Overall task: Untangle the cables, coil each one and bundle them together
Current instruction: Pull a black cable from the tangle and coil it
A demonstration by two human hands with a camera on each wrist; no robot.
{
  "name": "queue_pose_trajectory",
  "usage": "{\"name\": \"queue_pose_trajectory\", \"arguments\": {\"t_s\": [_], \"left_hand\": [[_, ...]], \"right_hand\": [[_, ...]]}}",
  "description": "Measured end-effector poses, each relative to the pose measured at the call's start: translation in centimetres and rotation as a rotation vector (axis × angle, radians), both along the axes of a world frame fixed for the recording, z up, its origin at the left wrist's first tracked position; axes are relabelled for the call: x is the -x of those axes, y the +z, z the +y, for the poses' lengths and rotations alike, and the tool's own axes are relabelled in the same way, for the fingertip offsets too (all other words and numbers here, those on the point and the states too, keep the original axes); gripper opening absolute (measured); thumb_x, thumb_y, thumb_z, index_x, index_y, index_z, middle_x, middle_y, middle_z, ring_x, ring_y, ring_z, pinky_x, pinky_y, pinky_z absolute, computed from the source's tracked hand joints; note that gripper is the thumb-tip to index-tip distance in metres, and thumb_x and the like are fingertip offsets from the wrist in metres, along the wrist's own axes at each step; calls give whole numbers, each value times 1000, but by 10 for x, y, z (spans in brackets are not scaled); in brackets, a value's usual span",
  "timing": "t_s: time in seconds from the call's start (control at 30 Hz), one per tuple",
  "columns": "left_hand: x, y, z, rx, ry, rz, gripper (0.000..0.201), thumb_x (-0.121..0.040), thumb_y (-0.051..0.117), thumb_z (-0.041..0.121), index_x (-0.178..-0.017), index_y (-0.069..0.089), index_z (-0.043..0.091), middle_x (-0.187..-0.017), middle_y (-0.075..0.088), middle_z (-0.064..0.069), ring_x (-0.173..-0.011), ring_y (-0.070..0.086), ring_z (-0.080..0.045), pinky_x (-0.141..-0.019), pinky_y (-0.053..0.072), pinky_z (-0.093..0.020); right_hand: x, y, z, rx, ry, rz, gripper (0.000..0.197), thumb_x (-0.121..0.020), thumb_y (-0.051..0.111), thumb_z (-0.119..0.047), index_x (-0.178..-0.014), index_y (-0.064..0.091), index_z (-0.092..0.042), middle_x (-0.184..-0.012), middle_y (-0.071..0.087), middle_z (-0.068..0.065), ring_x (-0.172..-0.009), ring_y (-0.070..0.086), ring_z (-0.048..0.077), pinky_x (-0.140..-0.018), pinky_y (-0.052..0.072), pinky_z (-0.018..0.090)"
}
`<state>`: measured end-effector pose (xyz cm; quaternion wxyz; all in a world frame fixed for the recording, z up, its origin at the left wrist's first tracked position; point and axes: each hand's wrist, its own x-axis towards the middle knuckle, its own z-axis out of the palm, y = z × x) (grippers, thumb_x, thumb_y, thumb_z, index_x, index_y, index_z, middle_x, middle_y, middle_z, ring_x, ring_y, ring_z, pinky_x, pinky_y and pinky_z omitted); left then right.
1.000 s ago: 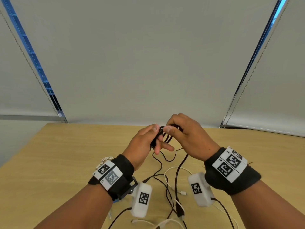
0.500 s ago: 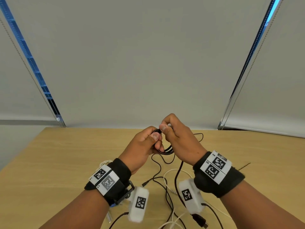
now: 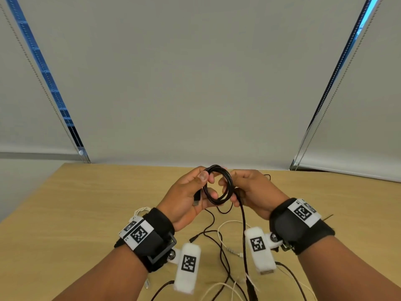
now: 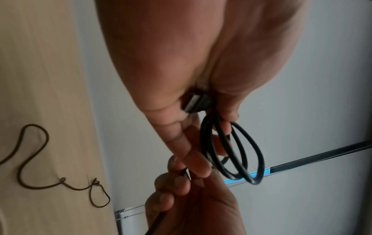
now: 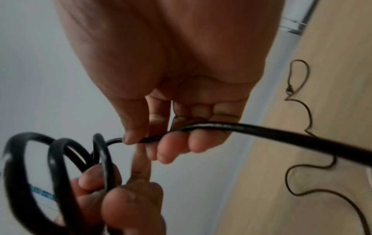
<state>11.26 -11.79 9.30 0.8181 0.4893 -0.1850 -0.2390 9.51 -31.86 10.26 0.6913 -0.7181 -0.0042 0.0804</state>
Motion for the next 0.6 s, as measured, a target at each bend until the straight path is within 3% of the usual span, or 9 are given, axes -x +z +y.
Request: {"name": "queue_pose_trajectory", "arguments": {"t_s": [0.1,0.17,0.3,0.37,0.43,0.53,0.6], "left_hand": [[-1,-4,-1,-25,54,4,20,-99,58,28,-83,62,16,-104,57,-20,-70,60,-17,-82,54,-45],[-1,-4,-2,-21,102,10,19,-96,57,28,-84,64,15,-87,61,-9,-70,60,-16,-85,51,-46],[-3,3,-5,-13,125,-8,17,-97,55,25,-86,64,15,-89,64,-2,-71,59,-15,-85,48,-41],[-4,5,-7,-22,157,-12,18,-99,53,23,-86,63,15,-97,68,-3,-73,57,-15,-86,46,-40],[-5,6,-7,-46,220,-16,20,-102,50,19,-88,62,14,-97,72,0,-75,56,-13,-89,45,-42],[-6,6,-10,-60,322,-11,21,-104,49,18,-90,65,15,-90,68,4,-80,56,-13,-96,44,-45],[-5,6,-13,-66,368,-22,23,-104,50,19,-88,66,16,-88,65,2,-85,57,-14,-97,44,-44]], "right_hand": [[0,-5,-1,-13,40,102,23,-99,62,-27,-96,76,-10,-83,71,8,-63,64,16,-59,54,29],[-2,-5,0,69,28,94,21,-97,65,-29,-99,75,-11,-92,77,5,-72,71,16,-69,56,33],[1,-1,9,307,-71,8,13,-96,66,-29,-99,76,-21,-90,78,-5,-77,71,9,-76,54,35],[7,6,13,320,-281,-150,12,-98,61,-23,-92,72,-24,-88,74,-4,-79,68,13,-77,55,37],[14,17,15,351,-424,-400,13,-97,59,-24,-88,68,-28,-84,69,-9,-78,64,10,-72,54,31],[21,28,28,514,-240,-496,18,-98,54,-33,-95,73,-33,-74,65,-19,-68,61,5,-65,50,23],[21,24,35,634,-141,-386,28,-102,49,-30,-120,70,-30,-74,64,-18,-68,60,2,-69,48,22]]}}
